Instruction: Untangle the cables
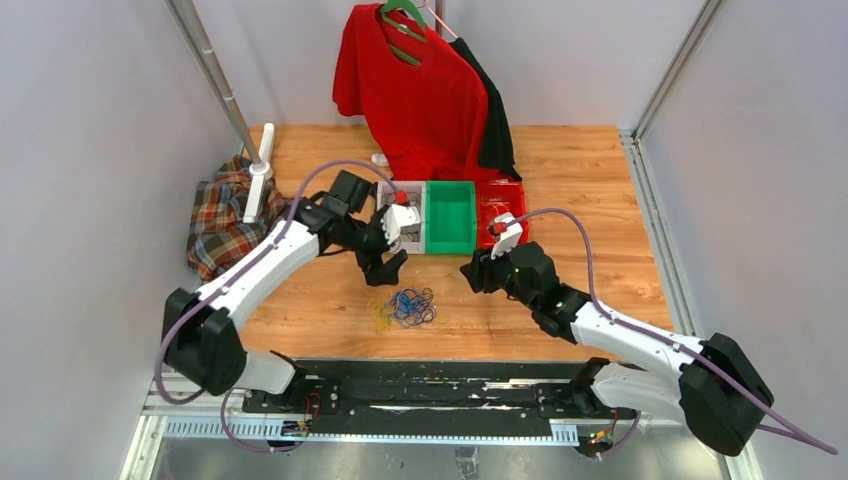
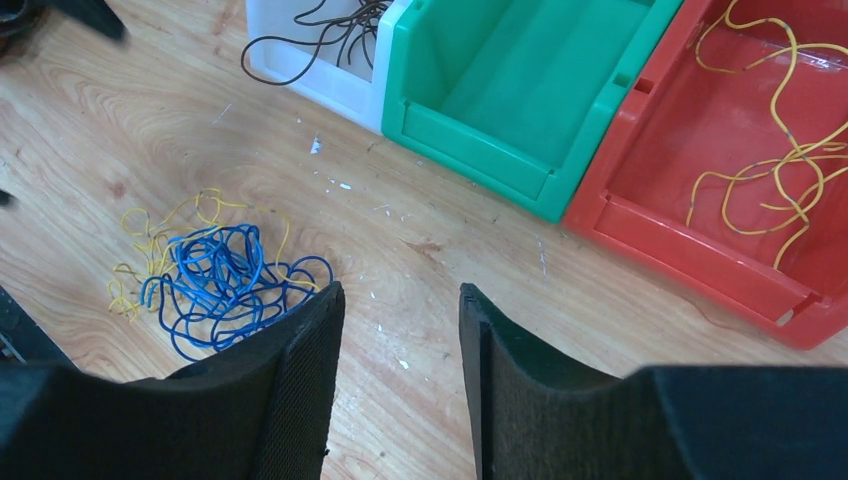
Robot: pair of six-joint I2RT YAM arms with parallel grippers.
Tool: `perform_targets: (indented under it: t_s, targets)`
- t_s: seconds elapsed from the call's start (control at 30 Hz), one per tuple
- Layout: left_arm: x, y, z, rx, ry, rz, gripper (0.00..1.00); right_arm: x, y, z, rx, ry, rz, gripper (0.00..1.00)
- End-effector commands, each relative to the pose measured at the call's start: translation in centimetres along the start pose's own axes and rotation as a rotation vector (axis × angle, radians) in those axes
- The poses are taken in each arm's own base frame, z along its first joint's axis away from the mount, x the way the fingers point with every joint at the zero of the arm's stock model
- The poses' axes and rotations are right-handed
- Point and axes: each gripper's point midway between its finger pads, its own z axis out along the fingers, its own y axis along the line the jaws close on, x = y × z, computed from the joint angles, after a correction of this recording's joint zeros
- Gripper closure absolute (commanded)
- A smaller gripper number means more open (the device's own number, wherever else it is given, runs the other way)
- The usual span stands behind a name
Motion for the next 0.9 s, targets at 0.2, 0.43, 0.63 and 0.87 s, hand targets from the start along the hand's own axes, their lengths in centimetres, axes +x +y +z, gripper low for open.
perform_targets:
  t_s: [0.2, 0.43, 0.63, 0.87]
  targets:
    - [2.5, -0.7, 7.2, 0.148, 0.030, -0.226, 0.24, -1.0, -0.2, -0.5, 0.007, -0.029, 0.013, 0.55]
    - [3.7, 0.2, 9.2, 0.130, 0.043, -0.224, 0.50, -1.0, -0.5, -0.7, 0.020, -0.032, 0.015, 0.57]
    - [3.8, -0.5, 8.6, 0.143, 0.045, -0.224, 0.63, -1.8, -0.6, -1.1, 0.031, -0.057, 0.009, 0.58]
    - [4.0, -1.3, 8.7, 0.176, 0.040, -0.221, 0.47, -2.5, -0.3, -1.6, 0.016, -0.068, 0.003, 0.59]
